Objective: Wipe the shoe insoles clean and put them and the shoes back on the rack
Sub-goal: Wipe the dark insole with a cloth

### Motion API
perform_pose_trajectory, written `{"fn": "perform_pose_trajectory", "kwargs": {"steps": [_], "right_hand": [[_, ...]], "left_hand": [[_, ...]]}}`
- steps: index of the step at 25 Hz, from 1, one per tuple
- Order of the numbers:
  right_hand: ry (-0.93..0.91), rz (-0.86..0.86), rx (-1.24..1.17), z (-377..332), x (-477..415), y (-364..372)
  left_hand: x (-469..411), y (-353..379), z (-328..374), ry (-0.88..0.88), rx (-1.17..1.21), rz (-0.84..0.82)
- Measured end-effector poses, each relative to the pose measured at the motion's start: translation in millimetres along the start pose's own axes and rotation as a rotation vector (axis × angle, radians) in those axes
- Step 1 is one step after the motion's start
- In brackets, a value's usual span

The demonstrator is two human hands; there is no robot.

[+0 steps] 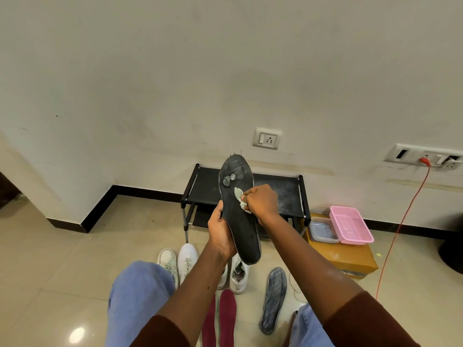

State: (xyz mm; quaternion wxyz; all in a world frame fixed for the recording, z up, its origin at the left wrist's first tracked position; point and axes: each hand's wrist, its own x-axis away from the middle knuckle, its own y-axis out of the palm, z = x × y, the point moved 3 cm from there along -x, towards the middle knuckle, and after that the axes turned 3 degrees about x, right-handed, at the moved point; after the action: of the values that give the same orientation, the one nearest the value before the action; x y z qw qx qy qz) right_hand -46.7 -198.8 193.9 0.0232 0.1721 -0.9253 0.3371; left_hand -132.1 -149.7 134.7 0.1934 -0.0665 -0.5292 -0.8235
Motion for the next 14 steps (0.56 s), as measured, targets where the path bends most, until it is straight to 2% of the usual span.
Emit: {"fn": "perform_pose_trajectory", "kwargs": {"steps": [7,11,14], "right_hand": [[0.233,-0.175,-0.334,9,7,-7],[0.280,-0.372,-0.365,8,17,-6],[0.285,-0.430,-0.365,11,27,-3]], "left_hand": [[-9,6,17,0.010,-0.018,-0.060],[-18,5,34,0.025,-0.004,-0.079],[-25,2,37,-0.008,-0.024,-0.146]]}}
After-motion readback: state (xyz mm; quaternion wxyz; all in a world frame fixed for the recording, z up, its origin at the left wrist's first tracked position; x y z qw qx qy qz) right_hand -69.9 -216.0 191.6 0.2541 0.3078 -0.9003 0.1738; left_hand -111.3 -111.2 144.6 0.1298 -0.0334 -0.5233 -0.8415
